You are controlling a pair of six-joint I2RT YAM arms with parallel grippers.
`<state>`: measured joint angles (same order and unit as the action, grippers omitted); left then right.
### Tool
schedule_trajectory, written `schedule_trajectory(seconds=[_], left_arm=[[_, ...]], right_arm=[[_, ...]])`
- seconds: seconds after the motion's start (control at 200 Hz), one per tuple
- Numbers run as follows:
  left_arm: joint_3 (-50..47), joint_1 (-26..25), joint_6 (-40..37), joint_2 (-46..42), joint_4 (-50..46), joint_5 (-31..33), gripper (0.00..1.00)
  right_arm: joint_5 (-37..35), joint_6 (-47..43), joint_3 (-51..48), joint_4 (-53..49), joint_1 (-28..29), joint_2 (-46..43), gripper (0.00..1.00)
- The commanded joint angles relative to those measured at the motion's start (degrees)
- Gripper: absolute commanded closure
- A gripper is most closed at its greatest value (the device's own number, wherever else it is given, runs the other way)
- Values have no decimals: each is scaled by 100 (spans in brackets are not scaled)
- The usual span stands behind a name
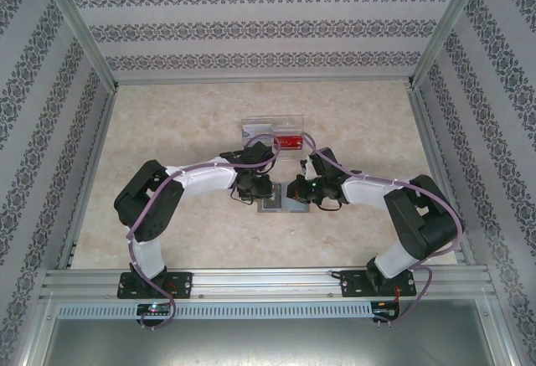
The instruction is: Take the credit cards out of the card holder
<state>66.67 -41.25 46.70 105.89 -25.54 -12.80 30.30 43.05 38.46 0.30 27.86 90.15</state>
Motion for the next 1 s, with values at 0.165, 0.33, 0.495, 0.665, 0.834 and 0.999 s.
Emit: schedule_trajectory(seconds=[0.165,0.33,0.495,0.665,0.834,0.999], left_arm=[[92,-41,-32,-210,-182,19,86],[17,-46,-26,-89,-148,-38,91],[-75,-50,-3,67,-74,-73,96],[-161,-49,6,166,-25,-86,97],[-190,-59,41,243,61,-153,98],[-181,-71,41,253,75,-162,98]], right_arm=[[22,-240,320,-100,218,176,90],[40,-243,346,-66,229,325,89],[62,-244,366,-57,238,442,87],[68,-237,340,-38,244,494,86],[153,-157,338,82,251,535,84],[221,-143,347,120,256,617,84]])
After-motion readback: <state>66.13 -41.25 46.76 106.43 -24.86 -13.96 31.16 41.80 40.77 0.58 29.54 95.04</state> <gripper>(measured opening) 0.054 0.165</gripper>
